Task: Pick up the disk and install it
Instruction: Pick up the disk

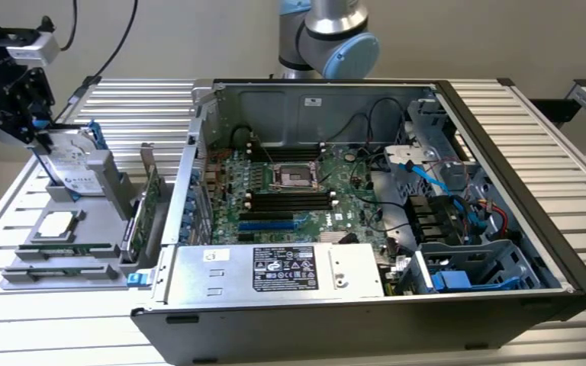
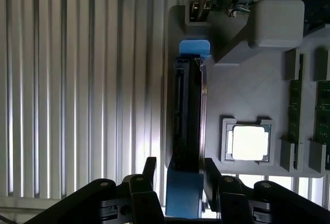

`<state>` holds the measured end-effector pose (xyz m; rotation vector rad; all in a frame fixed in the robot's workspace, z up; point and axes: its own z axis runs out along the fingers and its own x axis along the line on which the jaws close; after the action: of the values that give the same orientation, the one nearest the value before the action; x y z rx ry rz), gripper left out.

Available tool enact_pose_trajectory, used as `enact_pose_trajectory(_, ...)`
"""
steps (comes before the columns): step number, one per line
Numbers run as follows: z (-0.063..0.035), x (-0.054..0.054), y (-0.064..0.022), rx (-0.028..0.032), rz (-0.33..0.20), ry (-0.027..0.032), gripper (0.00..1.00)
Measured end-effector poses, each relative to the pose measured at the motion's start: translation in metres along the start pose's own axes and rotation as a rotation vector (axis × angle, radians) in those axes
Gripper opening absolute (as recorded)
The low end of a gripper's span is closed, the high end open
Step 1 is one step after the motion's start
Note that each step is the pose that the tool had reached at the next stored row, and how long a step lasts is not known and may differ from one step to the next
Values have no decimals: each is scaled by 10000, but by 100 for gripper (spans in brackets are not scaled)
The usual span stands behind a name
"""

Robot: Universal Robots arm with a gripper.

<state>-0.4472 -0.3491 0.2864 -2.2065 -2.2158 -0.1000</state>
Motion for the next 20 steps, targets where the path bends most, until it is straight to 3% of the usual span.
enact_pose_trajectory(7, 7, 0, 0, -2, 20, 78, 48)
enact_pose_trajectory(20, 20, -1, 0, 30, 303, 104, 48)
